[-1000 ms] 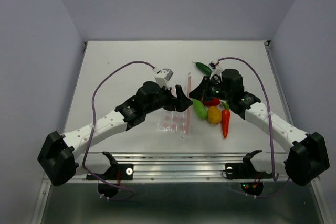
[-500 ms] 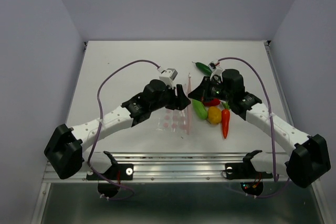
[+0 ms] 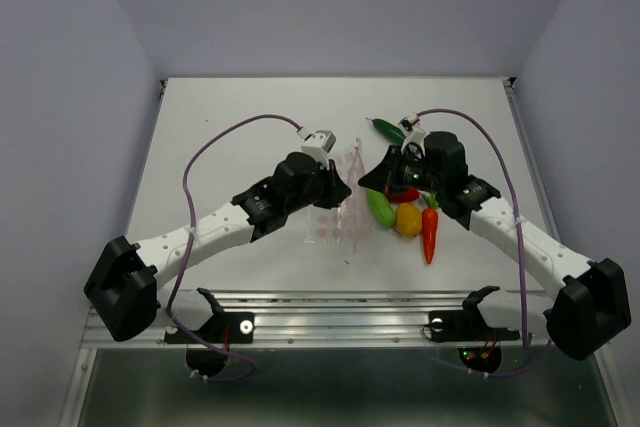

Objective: Place the food in the zip-top bag and seal the zipper

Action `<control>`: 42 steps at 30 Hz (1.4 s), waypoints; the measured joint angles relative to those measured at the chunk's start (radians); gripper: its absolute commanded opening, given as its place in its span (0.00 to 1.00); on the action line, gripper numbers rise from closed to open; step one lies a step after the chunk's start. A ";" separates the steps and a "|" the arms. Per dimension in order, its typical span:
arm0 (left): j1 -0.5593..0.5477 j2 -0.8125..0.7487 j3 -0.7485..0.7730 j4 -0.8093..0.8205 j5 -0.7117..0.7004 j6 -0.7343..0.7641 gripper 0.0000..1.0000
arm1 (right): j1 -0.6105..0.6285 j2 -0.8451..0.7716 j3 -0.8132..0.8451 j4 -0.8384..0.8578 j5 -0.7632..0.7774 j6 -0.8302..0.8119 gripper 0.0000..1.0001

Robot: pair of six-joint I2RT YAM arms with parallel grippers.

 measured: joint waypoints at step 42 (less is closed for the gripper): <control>-0.031 0.211 0.432 -0.734 -0.616 -0.008 0.00 | 0.172 0.283 0.318 -0.387 0.804 -0.051 0.01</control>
